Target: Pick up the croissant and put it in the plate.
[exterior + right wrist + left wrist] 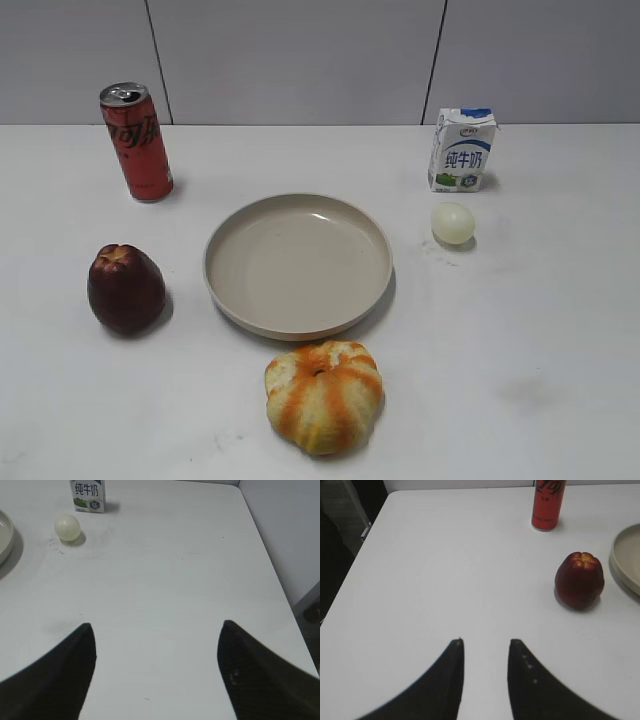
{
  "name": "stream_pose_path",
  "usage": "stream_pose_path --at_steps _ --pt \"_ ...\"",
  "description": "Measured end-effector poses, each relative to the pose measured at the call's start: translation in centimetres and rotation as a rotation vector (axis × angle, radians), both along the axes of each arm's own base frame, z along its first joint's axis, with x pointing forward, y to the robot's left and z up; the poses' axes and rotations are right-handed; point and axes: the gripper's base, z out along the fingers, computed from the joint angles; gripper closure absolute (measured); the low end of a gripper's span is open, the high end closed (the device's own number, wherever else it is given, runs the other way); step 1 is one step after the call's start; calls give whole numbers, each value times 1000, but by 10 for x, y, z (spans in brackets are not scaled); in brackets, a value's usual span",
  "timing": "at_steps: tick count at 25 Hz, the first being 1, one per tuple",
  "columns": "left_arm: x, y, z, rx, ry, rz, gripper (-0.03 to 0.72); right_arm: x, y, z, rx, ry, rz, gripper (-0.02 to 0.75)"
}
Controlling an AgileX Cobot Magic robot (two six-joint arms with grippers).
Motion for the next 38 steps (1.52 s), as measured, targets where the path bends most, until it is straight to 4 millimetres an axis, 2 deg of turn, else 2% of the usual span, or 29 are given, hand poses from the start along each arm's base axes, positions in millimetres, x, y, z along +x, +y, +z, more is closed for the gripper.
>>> stream_pose_path --at_steps 12,15,18,22,29,33,38 --pt "0 0 0 0 0 0 453 0 0 0 1 0 1 165" --pt "0 0 0 0 0 0 453 7 0 1 -1 45 1 165" --pt "0 0 0 0 0 0 453 26 2 5 4 154 6 167" --pt "0 0 0 0 0 0 453 63 8 15 17 331 42 167" --pt "0 0 0 0 0 0 453 128 34 21 -66 522 398 167" --pt "0 0 0 0 0 0 453 159 58 17 -199 579 653 167" --pt "0 0 0 0 0 0 453 188 111 2 -383 581 982 167"
